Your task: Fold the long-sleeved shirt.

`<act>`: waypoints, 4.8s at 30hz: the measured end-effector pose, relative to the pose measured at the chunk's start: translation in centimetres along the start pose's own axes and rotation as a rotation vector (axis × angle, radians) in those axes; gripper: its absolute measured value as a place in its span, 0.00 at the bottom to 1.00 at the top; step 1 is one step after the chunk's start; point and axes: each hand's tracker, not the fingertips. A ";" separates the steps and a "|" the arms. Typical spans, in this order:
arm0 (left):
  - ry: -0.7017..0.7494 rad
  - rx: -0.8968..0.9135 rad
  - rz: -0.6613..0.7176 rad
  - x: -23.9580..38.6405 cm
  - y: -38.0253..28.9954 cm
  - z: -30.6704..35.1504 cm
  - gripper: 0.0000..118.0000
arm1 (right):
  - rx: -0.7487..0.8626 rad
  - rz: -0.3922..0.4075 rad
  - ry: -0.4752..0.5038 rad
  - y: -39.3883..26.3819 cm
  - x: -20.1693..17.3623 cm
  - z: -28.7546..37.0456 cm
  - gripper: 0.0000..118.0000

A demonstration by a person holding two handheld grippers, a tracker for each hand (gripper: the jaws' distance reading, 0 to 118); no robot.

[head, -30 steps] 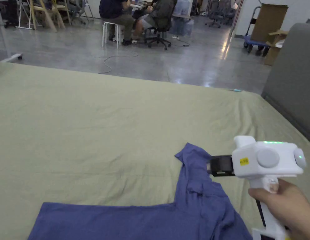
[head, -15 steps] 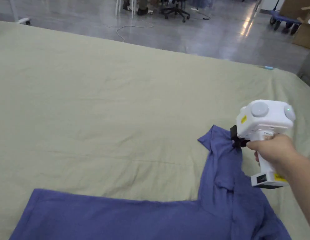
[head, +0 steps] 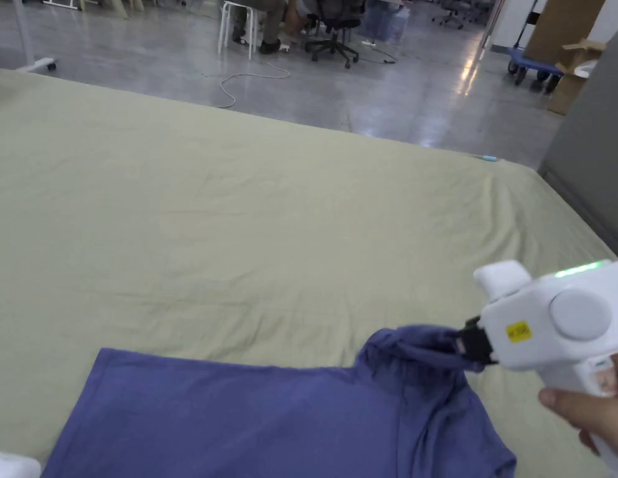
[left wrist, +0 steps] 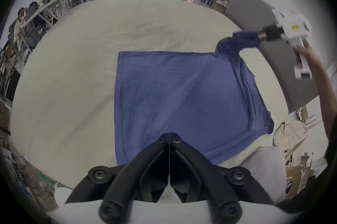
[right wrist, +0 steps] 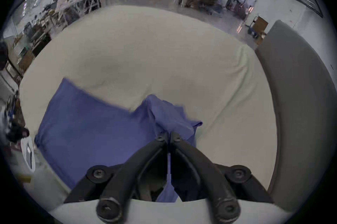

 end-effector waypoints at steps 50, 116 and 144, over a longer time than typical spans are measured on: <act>0.412 0.008 0.040 -7.8 16.6 -20.1 0.33 | 0.016 -0.447 0.156 -13.7 -2.7 -0.6 0.00; 0.139 0.012 0.042 -1.7 -7.3 3.0 0.10 | 0.136 -0.517 0.248 -25.1 -0.4 10.1 0.40; -0.765 -0.104 0.779 -7.6 -8.1 -15.1 0.07 | 0.191 -0.428 0.736 -24.0 -8.9 6.0 0.00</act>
